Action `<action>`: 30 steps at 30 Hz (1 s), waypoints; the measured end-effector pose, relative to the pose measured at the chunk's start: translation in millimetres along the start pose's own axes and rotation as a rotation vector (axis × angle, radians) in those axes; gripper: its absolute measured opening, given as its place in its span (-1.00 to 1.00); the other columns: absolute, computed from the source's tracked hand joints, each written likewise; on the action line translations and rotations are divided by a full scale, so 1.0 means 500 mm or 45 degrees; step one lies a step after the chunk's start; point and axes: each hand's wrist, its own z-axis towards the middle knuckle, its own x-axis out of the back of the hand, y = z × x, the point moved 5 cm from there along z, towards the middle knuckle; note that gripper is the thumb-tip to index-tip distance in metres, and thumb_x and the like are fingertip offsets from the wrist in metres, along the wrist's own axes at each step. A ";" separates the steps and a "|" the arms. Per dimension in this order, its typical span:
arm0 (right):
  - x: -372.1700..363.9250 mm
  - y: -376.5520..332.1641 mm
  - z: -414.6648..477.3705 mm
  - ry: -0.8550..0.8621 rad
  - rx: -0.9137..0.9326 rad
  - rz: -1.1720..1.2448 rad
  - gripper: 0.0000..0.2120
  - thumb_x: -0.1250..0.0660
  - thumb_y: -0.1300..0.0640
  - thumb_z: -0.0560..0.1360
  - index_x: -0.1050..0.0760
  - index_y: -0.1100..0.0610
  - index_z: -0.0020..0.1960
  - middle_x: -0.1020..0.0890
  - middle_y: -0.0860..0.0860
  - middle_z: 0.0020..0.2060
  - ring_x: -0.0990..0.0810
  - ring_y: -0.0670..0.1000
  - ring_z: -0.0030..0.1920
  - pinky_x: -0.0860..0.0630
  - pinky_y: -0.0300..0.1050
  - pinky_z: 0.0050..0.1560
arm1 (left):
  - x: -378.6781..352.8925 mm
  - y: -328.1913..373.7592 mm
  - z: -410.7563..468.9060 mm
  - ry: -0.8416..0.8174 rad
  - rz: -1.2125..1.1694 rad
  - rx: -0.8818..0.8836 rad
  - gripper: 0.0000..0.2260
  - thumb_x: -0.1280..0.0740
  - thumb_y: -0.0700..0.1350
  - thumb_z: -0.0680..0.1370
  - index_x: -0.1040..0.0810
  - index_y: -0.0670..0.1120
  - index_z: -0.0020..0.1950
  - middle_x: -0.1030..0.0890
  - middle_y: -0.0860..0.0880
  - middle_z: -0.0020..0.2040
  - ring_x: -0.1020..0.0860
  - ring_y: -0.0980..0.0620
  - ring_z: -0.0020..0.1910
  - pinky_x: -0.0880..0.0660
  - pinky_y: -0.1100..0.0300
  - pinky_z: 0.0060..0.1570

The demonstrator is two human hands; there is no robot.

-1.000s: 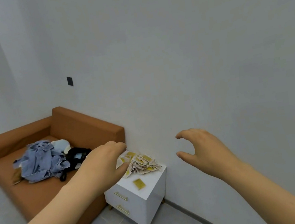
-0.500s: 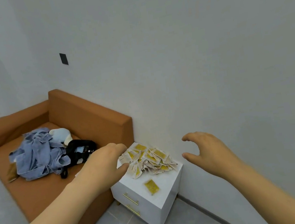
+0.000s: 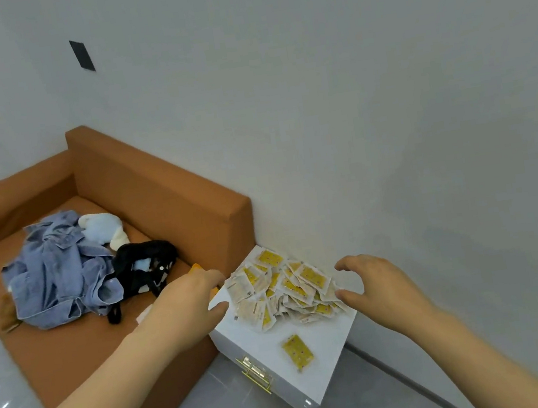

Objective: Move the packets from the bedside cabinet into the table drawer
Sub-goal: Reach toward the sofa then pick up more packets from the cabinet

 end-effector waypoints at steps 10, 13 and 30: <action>-0.113 -0.021 0.245 -0.089 -0.262 0.104 -0.56 -0.32 -0.03 0.50 -0.40 0.00 0.35 -0.51 -0.04 0.28 -0.46 -0.02 0.28 -0.38 -0.16 0.21 | -0.096 -0.183 0.313 -0.256 0.001 -0.126 -0.75 -0.27 0.03 0.53 -0.47 -0.03 0.15 -0.55 0.01 0.06 -0.52 0.03 0.00 -0.45 0.19 -0.09; -0.158 -0.038 0.303 -0.122 -0.377 0.155 -0.55 -0.32 -0.02 0.51 -0.39 0.01 0.37 -0.51 -0.03 0.29 -0.46 -0.02 0.29 -0.38 -0.17 0.22 | -0.126 -0.232 0.400 -0.371 0.006 -0.183 -0.75 -0.29 0.01 0.52 -0.46 -0.05 0.14 -0.52 0.02 0.01 -0.47 0.04 -0.11 -0.26 0.29 -0.35; -0.517 -0.003 0.412 -0.208 -1.169 0.596 -0.43 -0.37 -0.08 0.48 -0.32 0.09 0.42 -0.47 0.01 0.31 -0.46 0.02 0.29 -0.39 -0.18 0.17 | -0.424 -0.321 0.690 -0.814 0.232 -0.516 -0.51 -0.38 -0.01 0.50 -0.34 -0.14 0.36 -0.44 -0.12 0.27 -0.50 -0.09 0.15 -0.48 0.07 0.08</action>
